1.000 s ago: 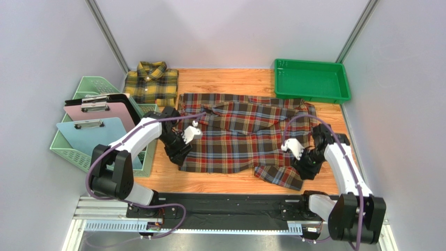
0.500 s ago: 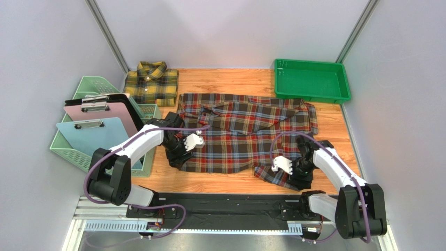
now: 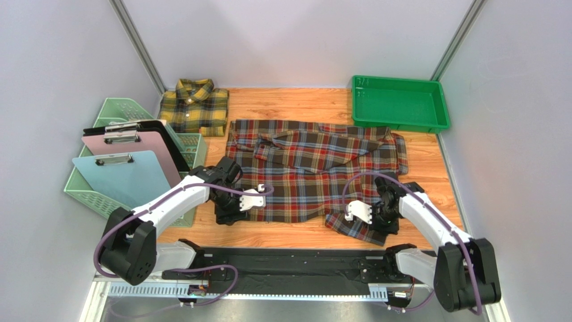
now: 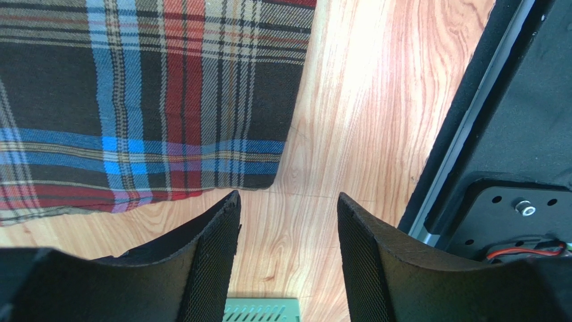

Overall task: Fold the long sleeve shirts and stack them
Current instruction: Fold the shirt

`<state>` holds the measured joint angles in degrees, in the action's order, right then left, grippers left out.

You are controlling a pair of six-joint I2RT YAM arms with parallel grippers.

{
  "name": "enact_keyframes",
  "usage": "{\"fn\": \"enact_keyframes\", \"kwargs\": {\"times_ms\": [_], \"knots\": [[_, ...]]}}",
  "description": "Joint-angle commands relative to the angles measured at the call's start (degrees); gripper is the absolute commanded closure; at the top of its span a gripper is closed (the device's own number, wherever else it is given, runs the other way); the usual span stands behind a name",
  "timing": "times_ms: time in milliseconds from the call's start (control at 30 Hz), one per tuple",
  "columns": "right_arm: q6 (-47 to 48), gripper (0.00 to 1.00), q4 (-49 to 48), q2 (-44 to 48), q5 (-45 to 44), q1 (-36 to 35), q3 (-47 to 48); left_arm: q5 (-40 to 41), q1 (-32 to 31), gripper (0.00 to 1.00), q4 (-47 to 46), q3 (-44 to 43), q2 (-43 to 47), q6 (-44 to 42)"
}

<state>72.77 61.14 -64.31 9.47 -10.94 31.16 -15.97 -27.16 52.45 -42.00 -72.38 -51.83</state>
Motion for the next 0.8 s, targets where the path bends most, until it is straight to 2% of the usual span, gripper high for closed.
{"fn": "enact_keyframes", "kwargs": {"times_ms": [0,233,767], "knots": [[-2.02,1.00,2.39,5.86,0.80,1.44,2.76,0.15,-1.14,0.39,-0.77,-0.01,1.98,-2.40],[-1.41,1.00,8.63,8.77,2.74,4.17,7.69,3.30,-5.27,0.40,-3.74,2.36,0.49,-1.70],[-0.97,1.00,10.31,9.03,2.83,6.46,10.06,6.91,-11.60,0.47,-9.38,4.82,0.66,0.15]]}}
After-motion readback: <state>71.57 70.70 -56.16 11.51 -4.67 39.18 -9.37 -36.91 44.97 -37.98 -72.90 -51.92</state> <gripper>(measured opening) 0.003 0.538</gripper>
